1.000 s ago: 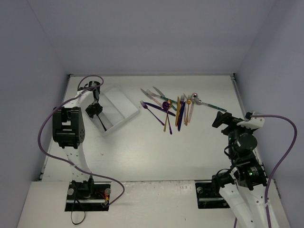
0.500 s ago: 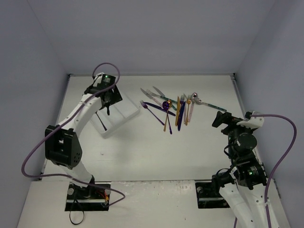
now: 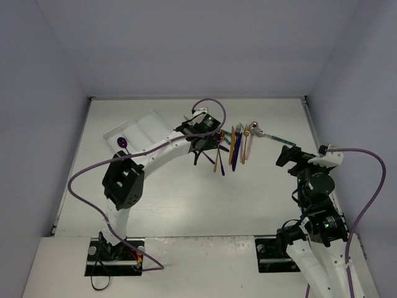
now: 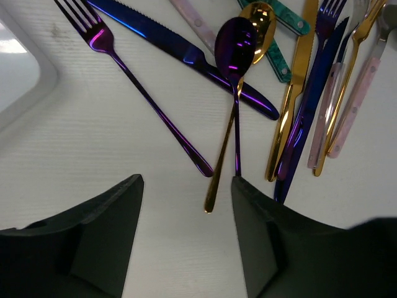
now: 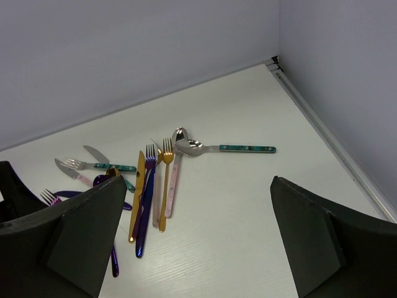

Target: Sort the eating utensils into containers

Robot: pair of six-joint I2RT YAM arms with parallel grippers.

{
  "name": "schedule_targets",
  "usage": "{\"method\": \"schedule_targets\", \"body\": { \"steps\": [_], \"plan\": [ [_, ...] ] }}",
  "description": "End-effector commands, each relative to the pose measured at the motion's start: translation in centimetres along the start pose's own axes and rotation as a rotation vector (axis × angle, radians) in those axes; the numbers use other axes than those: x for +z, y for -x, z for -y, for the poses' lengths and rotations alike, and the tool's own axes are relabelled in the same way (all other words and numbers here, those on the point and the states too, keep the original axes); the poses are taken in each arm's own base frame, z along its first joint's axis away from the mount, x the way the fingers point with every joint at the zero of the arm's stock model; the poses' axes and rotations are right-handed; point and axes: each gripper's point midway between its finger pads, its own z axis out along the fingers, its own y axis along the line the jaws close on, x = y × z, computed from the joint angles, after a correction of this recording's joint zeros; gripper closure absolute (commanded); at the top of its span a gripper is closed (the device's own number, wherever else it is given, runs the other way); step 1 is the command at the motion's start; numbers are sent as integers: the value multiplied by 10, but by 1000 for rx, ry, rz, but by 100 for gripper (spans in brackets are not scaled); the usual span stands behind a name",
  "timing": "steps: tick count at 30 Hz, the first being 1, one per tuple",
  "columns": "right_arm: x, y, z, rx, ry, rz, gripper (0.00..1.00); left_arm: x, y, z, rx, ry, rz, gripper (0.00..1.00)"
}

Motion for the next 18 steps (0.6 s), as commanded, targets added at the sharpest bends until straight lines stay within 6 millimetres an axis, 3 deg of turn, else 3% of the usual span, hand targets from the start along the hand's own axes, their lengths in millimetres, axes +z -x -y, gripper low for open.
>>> {"method": "schedule_targets", "body": {
  "steps": [1,9,18],
  "plan": [
    [4,18,-10,31,33,67,0,1,15,41,-54,-67,53,60],
    [3,17,-11,31,39,68,0,23,-19,68,0,-75,13,78],
    [2,18,-11,31,41,73,0,41,-44,72,4,-60,-33,81]
  ]
}}
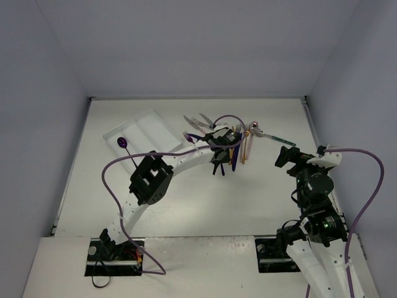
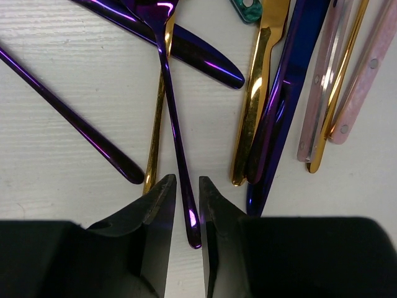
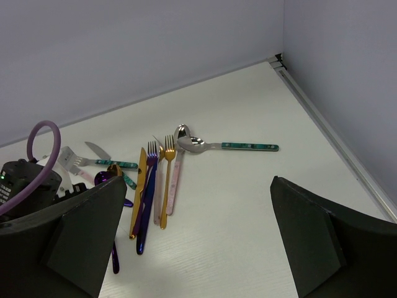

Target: Sort the eating utensils into containers

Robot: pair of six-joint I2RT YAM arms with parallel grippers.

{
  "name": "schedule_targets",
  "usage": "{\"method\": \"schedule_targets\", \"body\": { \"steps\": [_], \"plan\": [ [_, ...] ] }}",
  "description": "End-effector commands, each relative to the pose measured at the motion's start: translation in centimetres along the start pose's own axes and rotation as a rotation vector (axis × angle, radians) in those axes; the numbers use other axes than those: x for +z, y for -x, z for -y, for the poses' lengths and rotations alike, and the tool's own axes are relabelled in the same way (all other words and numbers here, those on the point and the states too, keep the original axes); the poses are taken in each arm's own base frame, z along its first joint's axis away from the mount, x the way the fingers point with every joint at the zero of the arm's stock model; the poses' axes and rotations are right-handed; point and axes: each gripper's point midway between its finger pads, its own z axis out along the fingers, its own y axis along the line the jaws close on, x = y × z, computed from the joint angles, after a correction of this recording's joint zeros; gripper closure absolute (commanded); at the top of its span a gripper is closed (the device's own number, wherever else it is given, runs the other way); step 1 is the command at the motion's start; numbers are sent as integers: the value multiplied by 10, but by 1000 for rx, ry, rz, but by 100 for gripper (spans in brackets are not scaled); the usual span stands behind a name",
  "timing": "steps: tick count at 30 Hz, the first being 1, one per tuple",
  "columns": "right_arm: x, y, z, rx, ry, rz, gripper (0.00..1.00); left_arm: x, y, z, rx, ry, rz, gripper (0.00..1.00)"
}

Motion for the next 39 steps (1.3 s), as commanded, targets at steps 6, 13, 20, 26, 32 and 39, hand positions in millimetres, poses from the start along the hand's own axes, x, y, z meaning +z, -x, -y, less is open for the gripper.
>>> {"method": "schedule_targets", "body": {
  "steps": [6,13,20,26,32,39],
  "plan": [
    [1,22,-9,33,31,82,0,3,15,10,-40,-4,42,81],
    [1,22,-9,32,32,84,0,20,12,-5,-29,55,32,81],
    [0,22,-10,34,38,83,0,38,27,-32,-74,103,23,81],
    [0,21,-11,32,43,80,0,36,42,-35,-45,86,32,96],
    [0,21,-11,33,44,79,0,7,61,-33,20,78,96,100],
    [0,21,-12,33,45,79,0,-84,115,-45,43,69,271,100]
  ]
}}
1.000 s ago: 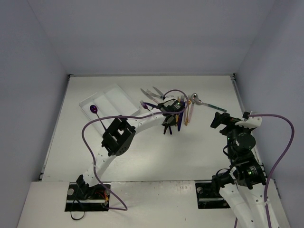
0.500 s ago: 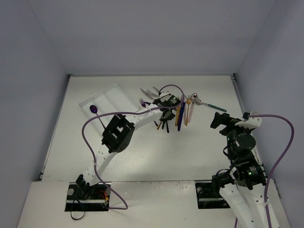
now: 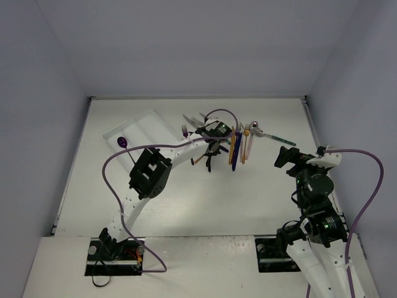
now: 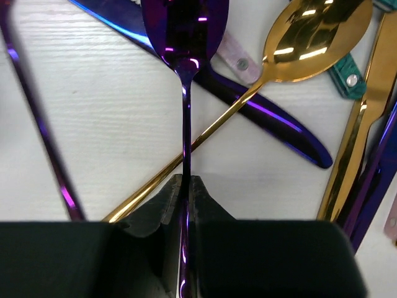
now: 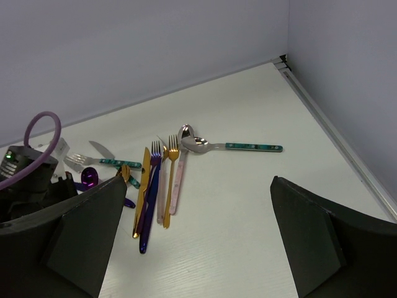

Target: Sort the eating utensils into containers

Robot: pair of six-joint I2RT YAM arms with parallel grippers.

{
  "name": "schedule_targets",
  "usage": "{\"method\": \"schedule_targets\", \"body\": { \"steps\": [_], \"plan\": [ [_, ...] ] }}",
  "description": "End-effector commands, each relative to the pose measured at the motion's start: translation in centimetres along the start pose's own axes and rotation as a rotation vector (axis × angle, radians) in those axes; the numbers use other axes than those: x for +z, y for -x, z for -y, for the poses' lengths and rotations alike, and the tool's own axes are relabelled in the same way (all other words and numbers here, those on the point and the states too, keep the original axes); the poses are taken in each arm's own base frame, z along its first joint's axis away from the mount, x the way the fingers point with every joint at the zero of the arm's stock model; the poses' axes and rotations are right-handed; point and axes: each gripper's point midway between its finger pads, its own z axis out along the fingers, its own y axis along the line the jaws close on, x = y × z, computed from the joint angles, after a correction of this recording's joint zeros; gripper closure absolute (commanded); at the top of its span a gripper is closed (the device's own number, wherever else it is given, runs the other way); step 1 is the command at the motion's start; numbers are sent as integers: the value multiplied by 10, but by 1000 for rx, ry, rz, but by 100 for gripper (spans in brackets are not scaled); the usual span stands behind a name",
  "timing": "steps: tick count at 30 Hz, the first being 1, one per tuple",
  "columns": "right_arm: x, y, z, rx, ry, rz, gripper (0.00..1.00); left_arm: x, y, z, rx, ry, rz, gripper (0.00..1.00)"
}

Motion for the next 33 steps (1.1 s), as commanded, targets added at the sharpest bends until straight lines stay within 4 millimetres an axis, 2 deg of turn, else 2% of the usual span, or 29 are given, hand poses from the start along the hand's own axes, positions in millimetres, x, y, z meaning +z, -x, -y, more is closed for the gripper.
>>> {"method": "schedule_targets", "body": {
  "steps": [1,4,8,10,11,15,17,19,21,25,29,33],
  "plan": [
    [2,21,-9,29,28,74,0,-115,90,-21,-41,-45,255,100],
    [2,22,-9,30,32,76,0,-137,100,-55,-70,-30,274,100],
    [2,21,-10,29,34,73,0,-142,99,-107,-113,11,249,100],
    [2,22,-10,28,34,74,0,-145,104,-154,-159,54,244,100],
    [2,21,-10,27,34,72,0,-138,92,-167,-151,64,203,100],
    [3,19,-11,24,38,65,0,-139,84,-231,-224,128,161,100],
    [4,19,-12,23,41,61,0,-135,81,-273,-276,211,149,100],
    [4,19,-12,23,40,61,0,-129,73,-289,-298,244,121,100],
    [4,19,-12,23,41,61,0,-119,67,-315,-355,286,93,100],
    [3,19,-13,24,46,64,0,-96,58,-340,-413,330,31,100],
    [3,19,-13,26,48,63,0,-74,51,-359,-442,366,-25,100],
    [2,20,-13,26,49,67,0,-57,44,-365,-463,377,-57,100]
  ]
}}
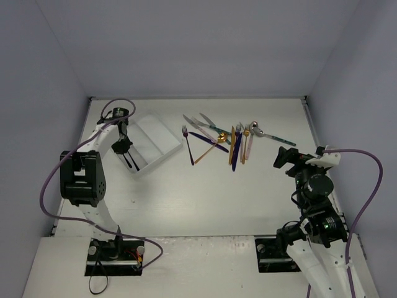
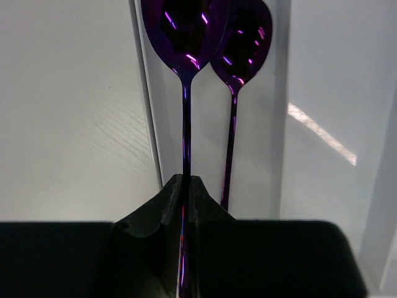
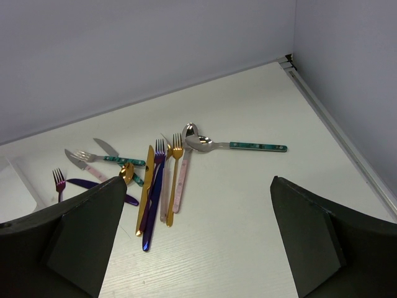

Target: Sort the eating utensils into containers

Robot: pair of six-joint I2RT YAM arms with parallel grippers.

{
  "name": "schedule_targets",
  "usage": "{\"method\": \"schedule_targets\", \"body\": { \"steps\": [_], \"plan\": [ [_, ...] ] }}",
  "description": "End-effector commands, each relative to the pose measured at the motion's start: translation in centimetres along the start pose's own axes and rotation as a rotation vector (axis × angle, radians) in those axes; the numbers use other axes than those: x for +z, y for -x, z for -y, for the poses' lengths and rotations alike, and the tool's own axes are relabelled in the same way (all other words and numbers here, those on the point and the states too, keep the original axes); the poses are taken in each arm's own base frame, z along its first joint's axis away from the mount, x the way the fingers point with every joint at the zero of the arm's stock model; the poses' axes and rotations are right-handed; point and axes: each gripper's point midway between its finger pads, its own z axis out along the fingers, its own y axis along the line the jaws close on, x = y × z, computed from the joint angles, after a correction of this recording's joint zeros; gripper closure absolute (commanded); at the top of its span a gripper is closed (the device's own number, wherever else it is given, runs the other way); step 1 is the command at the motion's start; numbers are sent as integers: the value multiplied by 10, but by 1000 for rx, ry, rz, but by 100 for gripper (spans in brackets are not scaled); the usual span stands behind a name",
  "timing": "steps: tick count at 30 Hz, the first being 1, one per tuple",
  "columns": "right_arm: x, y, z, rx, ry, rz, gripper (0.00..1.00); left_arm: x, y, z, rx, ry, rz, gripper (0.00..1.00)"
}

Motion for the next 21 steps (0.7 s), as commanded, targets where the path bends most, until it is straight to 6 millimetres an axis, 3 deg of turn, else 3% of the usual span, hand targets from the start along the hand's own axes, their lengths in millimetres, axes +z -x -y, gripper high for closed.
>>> {"method": "schedule_targets", "body": {
  "steps": [1,7,12,16,21],
  "plan": [
    [3,21,-9,25,31,71,0,-1,20,10,-32,-35,38,100],
    [3,21,-9,24,32,72,0,3,18,8,-26,-20,33,96],
    [3,20,-10,25,34,69,0,-14,25,4,-6,-34,76,71],
    [4,20,-11,23,35,66,0,-37,33,7,18,-67,131,52],
    [4,19,-10,23,34,66,0,-81,40,37,178,-201,243,46]
  ]
}}
